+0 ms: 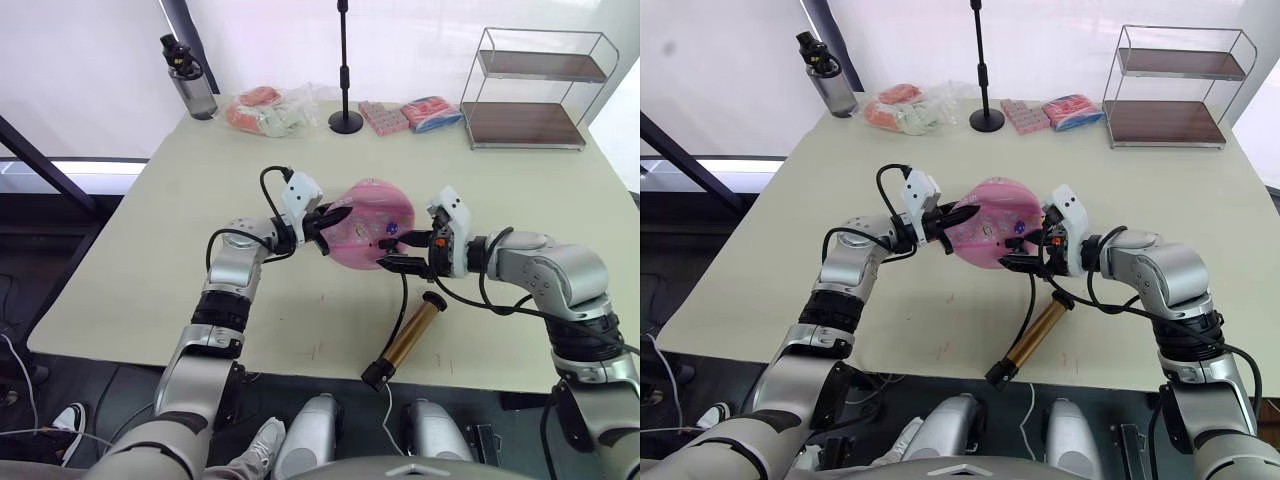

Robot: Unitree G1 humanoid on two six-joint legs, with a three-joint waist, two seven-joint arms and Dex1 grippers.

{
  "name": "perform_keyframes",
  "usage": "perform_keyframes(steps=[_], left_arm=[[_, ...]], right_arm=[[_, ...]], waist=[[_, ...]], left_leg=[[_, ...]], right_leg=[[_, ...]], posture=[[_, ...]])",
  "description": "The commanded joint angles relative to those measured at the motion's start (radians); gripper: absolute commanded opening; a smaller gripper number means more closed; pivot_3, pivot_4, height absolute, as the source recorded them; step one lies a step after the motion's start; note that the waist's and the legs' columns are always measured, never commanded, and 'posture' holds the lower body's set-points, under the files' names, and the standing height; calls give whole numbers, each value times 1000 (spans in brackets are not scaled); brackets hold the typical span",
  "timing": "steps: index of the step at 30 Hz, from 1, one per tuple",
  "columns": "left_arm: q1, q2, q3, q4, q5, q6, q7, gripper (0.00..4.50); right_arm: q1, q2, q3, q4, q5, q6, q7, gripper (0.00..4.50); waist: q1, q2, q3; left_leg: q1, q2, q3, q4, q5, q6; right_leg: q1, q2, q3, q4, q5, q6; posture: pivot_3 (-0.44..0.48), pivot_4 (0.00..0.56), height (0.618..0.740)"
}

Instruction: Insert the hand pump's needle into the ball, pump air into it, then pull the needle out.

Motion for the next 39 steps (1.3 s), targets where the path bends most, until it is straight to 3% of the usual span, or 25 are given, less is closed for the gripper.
perform_keyframes(steps=[1,39], left_arm=[[41,-15,-81,58,48,18,-16,0],[57,-26,-102,112,105,-17,-6,0]], right_arm=[[1,1,-10,-9,11,-19,-14,4441],[-23,56,17,58,-2,-48,-100,4441]], waist=[[0,0,0],[-1,0,0]], left_leg=[[0,0,0,0,0,0],[4,0,-1,0,0,0]], right_leg=[[0,0,0,0,0,0],[3,0,-1,0,0,0]], posture=[[0,150,736],[0,150,736]])
